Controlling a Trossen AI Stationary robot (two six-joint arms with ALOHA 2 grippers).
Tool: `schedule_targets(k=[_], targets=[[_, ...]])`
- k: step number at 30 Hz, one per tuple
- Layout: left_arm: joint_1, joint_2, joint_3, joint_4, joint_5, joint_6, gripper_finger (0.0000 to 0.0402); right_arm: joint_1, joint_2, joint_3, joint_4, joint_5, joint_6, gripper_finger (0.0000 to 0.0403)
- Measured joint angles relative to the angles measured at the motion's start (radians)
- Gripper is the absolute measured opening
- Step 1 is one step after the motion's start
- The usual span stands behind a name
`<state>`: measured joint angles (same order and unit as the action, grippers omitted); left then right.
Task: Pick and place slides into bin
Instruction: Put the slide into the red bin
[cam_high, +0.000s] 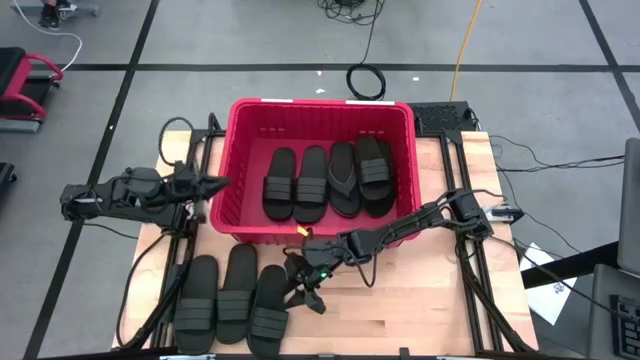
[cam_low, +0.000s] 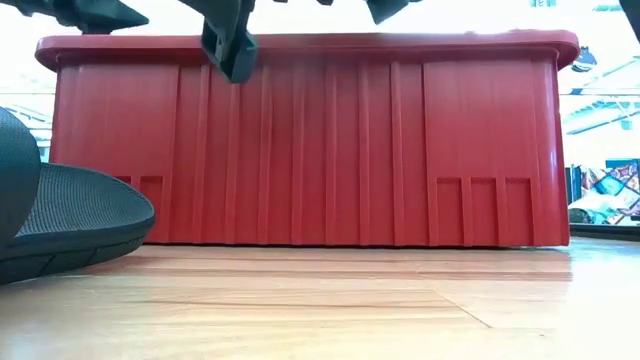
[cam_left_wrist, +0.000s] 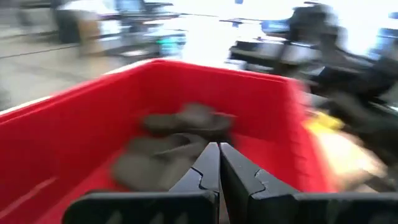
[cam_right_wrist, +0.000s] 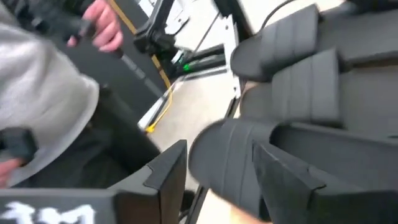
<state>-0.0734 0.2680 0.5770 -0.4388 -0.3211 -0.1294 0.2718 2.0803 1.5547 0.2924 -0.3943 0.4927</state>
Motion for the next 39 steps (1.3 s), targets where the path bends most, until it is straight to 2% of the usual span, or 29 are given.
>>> schedule_targets(k=[4, 7, 11, 17, 21, 25, 30, 33, 36, 39], targets=[[-0.001, 0.0, 0.0, 0.05, 0.262, 0.042, 0.0008, -0.008, -0.045, 0.0, -0.011, 0.072, -0.006, 0.0133], [-0.006, 0.0, 0.006, 0.106, 0.382, 0.038, 0.0008, -0.02, -0.09, 0.0, -0.047, 0.084, -0.007, 0.0083], [-0.045, 0.032, 0.043, 0.159, 0.429, -0.001, 0.0007, -0.037, -0.186, 0.0, -0.173, 0.122, -0.007, 0.0012], [-0.169, 0.187, 0.096, 0.144, 0.46, -0.068, 0.0007, -0.078, -0.336, 0.0, -0.431, 0.233, -0.069, 0.001], [-0.307, 0.333, 0.135, 0.132, 0.401, -0.079, 0.0007, -0.116, -0.44, 0.0, -0.588, 0.277, -0.144, 0.0002], [-0.476, 0.485, 0.173, 0.122, 0.264, -0.078, 0.0007, -0.156, -0.534, 0.0, -0.74, 0.295, -0.212, 0.0002], [-0.692, 0.674, 0.247, 0.148, -0.02, -0.084, 0.0007, -0.18, -0.649, 0.0, -0.878, 0.292, -0.285, 0.0001], [-0.773, 0.794, 0.316, 0.141, -0.173, -0.102, 0.0007, -0.181, -0.71, 0.0, -0.969, 0.291, -0.336, 0.0001], [-0.787, 0.904, 0.404, 0.146, -0.226, -0.21, 0.0013, -0.181, -0.767, 0.0, -1.062, 0.291, -0.388, 0.0001], [-0.785, 1.017, 0.49, 0.119, -0.179, -0.286, 0.0031, -0.181, -0.813, 0.0, -1.138, 0.292, -0.424, 0.0001]])
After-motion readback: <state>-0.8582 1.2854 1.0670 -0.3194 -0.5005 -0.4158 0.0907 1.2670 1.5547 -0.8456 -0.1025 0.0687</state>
